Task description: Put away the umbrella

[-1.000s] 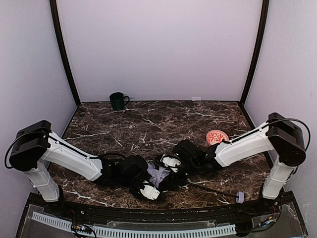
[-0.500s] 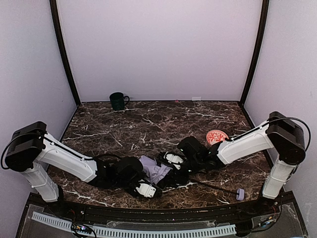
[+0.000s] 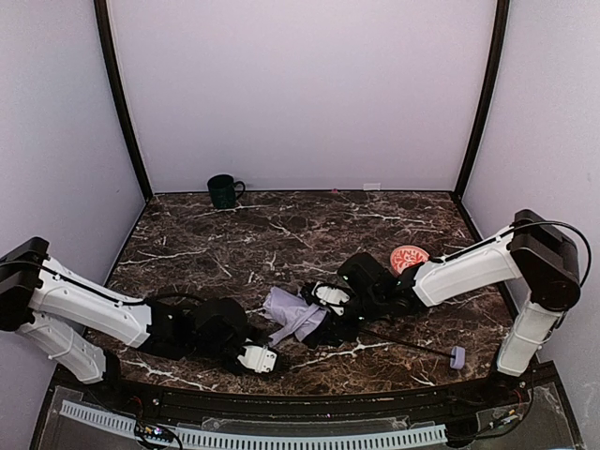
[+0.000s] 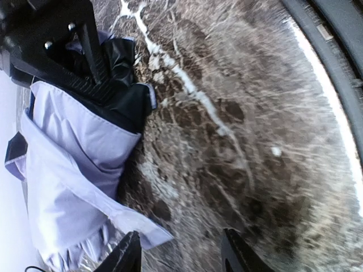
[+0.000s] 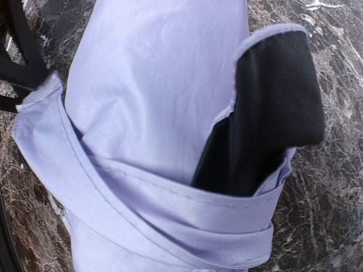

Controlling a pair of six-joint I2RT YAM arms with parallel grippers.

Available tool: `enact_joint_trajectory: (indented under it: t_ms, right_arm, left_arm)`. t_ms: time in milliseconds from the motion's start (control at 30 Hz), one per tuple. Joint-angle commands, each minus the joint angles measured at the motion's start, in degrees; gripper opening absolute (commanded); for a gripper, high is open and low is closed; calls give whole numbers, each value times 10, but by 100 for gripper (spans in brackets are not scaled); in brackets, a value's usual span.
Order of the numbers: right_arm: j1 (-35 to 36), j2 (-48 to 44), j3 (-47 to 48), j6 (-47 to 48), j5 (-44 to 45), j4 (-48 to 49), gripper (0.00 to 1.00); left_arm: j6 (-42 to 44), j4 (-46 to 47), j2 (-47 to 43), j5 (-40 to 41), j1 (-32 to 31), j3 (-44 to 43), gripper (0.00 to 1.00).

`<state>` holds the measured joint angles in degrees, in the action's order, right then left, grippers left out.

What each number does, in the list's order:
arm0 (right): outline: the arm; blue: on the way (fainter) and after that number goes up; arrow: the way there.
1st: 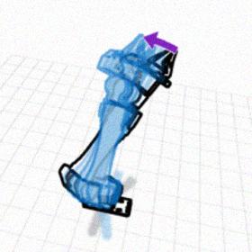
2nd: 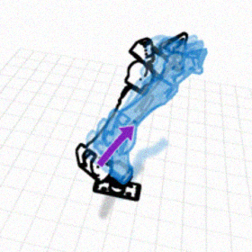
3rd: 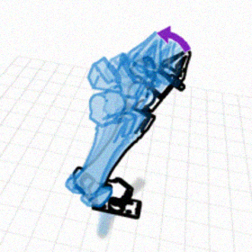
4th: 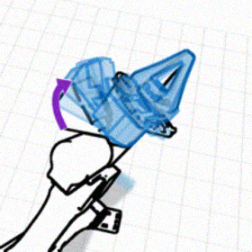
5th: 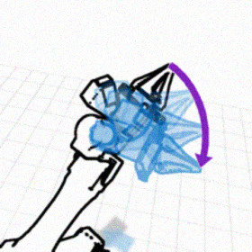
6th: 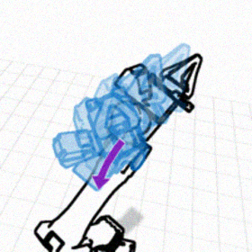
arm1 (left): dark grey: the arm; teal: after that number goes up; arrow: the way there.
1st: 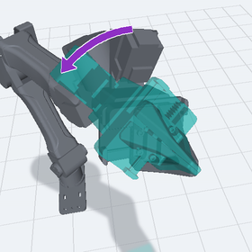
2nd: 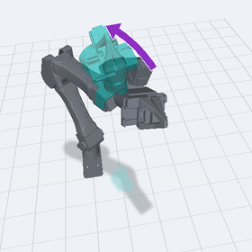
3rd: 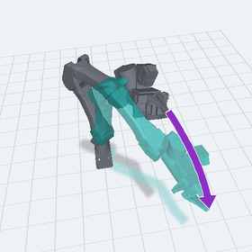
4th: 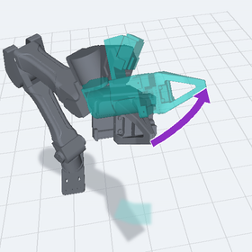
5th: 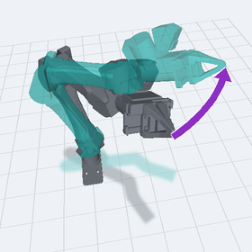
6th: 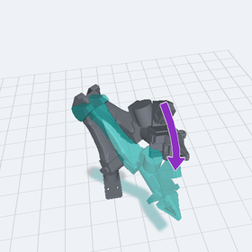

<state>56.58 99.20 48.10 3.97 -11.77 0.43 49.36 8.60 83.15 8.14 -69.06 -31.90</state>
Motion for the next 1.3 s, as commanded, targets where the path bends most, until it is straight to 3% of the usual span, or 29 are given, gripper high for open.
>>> enact_joint_trajectory:
  t_ms: [0,100,233,567,700,767,900,967,1100,1267]
  right_arm:
    - [-2,-17,25,54,74,-3,2]
    - [-2,-27,26,76,107,4,1]
    - [-1,-40,27,105,133,18,1]
    - [3,-49,37,151,167,47,0]
    - [4,-42,41,154,160,44,0]
    - [5,-41,43,151,155,40,0]
    - [5,-41,42,146,148,42,0]
    - [5,-39,45,145,146,41,0]
    - [5,-39,43,140,136,39,0]
    - [5,-42,41,136,131,39,0]
  left_arm:
    - [-77,-79,-66,-35,-3,12,49]
    - [-127,-63,-127,-49,4,25,41]
    - [-226,9,-179,-97,67,40,29]
    - [-233,34,-175,-119,89,25,34]
    - [-193,25,-138,-113,86,-26,38]
    - [-145,37,-113,-69,62,-52,42]
    - [-13,165,-68,-43,24,-37,60]
    - [15,212,-40,-46,23,-38,63]
    - [55,307,10,-35,23,-47,63]
    - [64,369,59,12,23,-51,49]
